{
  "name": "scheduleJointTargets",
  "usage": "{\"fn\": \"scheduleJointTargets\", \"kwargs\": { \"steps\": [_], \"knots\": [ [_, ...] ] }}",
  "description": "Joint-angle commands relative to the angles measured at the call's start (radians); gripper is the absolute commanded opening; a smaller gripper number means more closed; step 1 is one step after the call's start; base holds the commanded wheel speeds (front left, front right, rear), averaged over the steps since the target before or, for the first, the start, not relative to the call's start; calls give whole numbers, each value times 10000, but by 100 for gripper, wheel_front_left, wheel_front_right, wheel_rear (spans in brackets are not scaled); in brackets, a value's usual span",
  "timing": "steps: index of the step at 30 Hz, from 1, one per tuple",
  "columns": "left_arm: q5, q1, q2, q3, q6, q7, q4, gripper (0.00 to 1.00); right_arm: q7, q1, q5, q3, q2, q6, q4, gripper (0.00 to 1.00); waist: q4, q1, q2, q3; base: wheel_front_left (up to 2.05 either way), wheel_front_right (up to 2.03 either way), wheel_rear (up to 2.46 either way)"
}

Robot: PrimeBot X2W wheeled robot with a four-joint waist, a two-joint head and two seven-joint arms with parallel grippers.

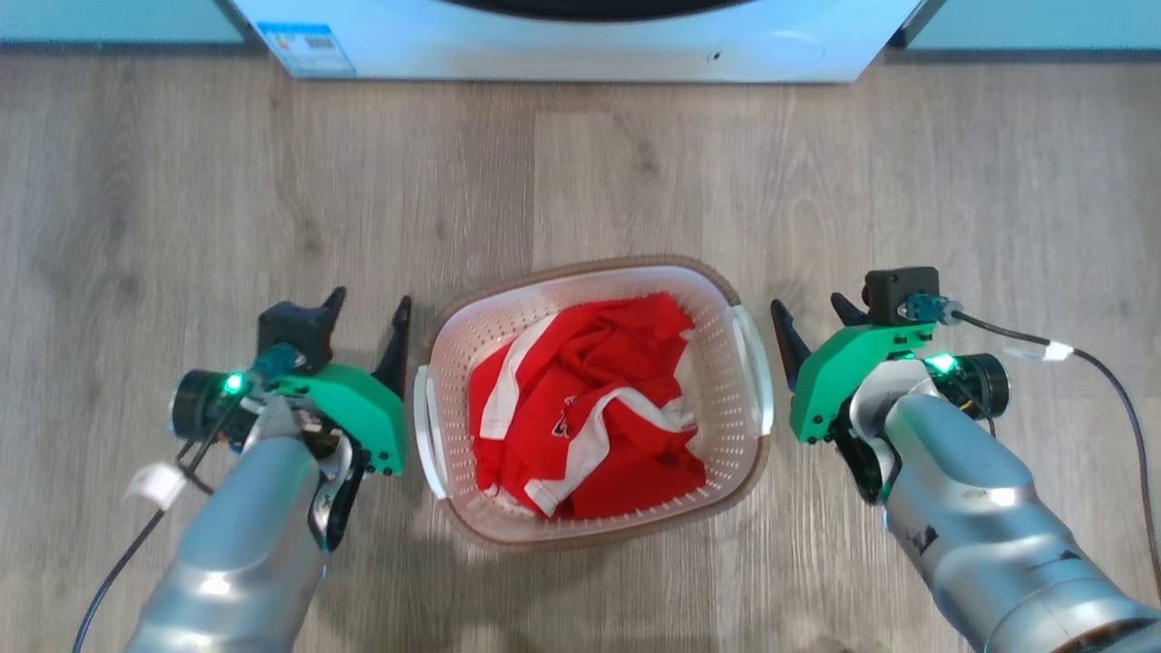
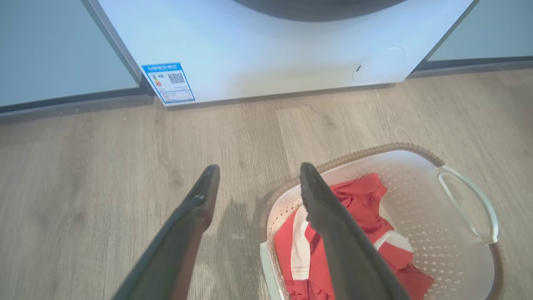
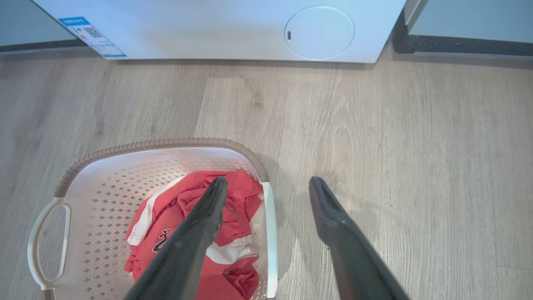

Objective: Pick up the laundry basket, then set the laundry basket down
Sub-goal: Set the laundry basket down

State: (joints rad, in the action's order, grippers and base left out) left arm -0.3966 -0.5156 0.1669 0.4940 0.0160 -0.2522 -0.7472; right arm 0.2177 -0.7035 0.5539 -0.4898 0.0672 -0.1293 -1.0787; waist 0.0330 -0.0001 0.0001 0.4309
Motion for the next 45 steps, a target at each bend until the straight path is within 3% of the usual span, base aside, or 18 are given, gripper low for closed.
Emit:
{"fn": "scheduleJointTargets", "kwargs": {
  "steps": [1,6,9,14,20,31,45],
  "knots": [
    [182,158,388,-598,-136,-95,578,100,215,225,51,-110,-170,-14,280,100,-116,1,-1,-321,0,0,0],
    [824,1167,346,-1739,-370,-95,2451,100,426,541,-60,238,-170,-14,1044,100,-217,1,-1,-749,0,0,0],
    [1229,1806,183,-2452,-372,-95,3640,100,435,1010,-580,952,-170,-14,2338,100,-273,1,-1,-945,0,0,0],
    [1858,2866,-258,-3237,-51,-95,4975,100,438,2375,-1300,1880,-170,-14,4305,100,-286,1,-1,-1200,0,0,0],
    [2298,3617,-652,-3700,288,-95,5459,100,439,3398,-1600,2164,-170,-14,5036,100,-273,1,-1,-1360,0,0,0],
    [2704,3643,-1010,-4061,825,-95,4922,100,439,3546,-2021,2619,-170,-14,4295,100,-148,1,-1,-1204,0,0,0],
    [2826,2654,-1129,-3609,1089,-95,4190,100,-637,1619,-2758,2759,-170,-14,1642,100,280,1,-1,264,0,0,0]
  ]
}}
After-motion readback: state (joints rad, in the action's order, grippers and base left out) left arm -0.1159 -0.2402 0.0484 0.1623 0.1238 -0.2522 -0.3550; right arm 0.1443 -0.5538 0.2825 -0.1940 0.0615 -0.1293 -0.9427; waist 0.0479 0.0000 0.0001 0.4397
